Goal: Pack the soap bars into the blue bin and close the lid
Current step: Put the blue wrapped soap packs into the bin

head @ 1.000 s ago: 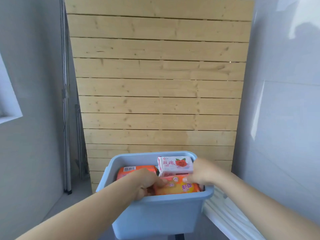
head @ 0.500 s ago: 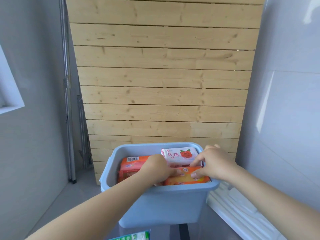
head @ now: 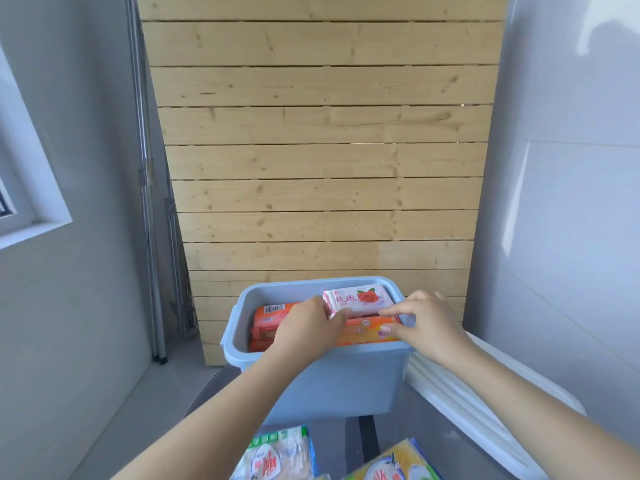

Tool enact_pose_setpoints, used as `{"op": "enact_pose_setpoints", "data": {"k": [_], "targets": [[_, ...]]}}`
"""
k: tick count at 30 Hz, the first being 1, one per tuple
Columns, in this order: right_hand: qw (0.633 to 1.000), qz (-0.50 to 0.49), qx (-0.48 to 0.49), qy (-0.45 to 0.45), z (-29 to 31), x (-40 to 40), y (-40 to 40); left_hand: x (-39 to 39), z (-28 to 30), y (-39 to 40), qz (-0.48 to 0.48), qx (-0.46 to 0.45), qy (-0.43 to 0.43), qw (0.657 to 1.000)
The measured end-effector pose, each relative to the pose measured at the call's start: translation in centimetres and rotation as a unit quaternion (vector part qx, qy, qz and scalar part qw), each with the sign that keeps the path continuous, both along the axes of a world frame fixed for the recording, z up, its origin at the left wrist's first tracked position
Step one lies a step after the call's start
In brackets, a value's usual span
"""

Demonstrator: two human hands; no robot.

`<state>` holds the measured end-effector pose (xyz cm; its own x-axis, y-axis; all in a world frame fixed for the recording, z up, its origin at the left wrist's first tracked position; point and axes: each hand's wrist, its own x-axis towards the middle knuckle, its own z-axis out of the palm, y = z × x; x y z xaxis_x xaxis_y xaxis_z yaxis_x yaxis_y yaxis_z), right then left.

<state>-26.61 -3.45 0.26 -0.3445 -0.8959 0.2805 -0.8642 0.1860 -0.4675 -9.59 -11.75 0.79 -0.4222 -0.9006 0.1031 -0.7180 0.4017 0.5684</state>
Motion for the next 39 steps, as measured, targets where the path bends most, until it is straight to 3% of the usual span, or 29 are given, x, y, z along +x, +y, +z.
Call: {"op": "enact_pose_setpoints", "data": {"k": [5,9,15,20,24,28,35,39], "targets": [[0.999,0.022,-0.043,-0.016,0.2,2.6,4.8,2.4,0.6,5.4,-0.019,-0.074,0.117,0.990],[0.999,0.034,-0.025,-0.028,-1.7,4.4,8.8,4.1,-1.1,9.6,-0.030,-0.014,0.150,0.988],[0.995,0.070,0.047,-0.062,-6.5,5.0,12.0,5.4,-5.0,13.0,-0.046,0.050,0.067,0.995],[0.964,0.173,0.195,-0.043,-9.0,4.6,11.5,6.9,-8.4,13.3,-0.079,0.101,-0.033,0.991],[0.942,0.211,0.260,-0.025,-9.7,4.4,10.4,7.1,-9.1,12.2,-0.114,0.143,-0.049,0.982],[0.941,0.221,0.257,-0.010,-9.9,4.0,10.0,7.3,-9.4,11.5,-0.140,0.159,-0.056,0.976],[0.953,0.182,0.238,-0.053,-9.4,3.9,10.7,7.2,-8.8,11.9,-0.156,0.185,0.020,0.970],[0.957,0.196,0.192,-0.089,-7.0,4.5,11.3,8.4,-7.6,12.5,-0.150,0.202,0.134,0.959]]}}
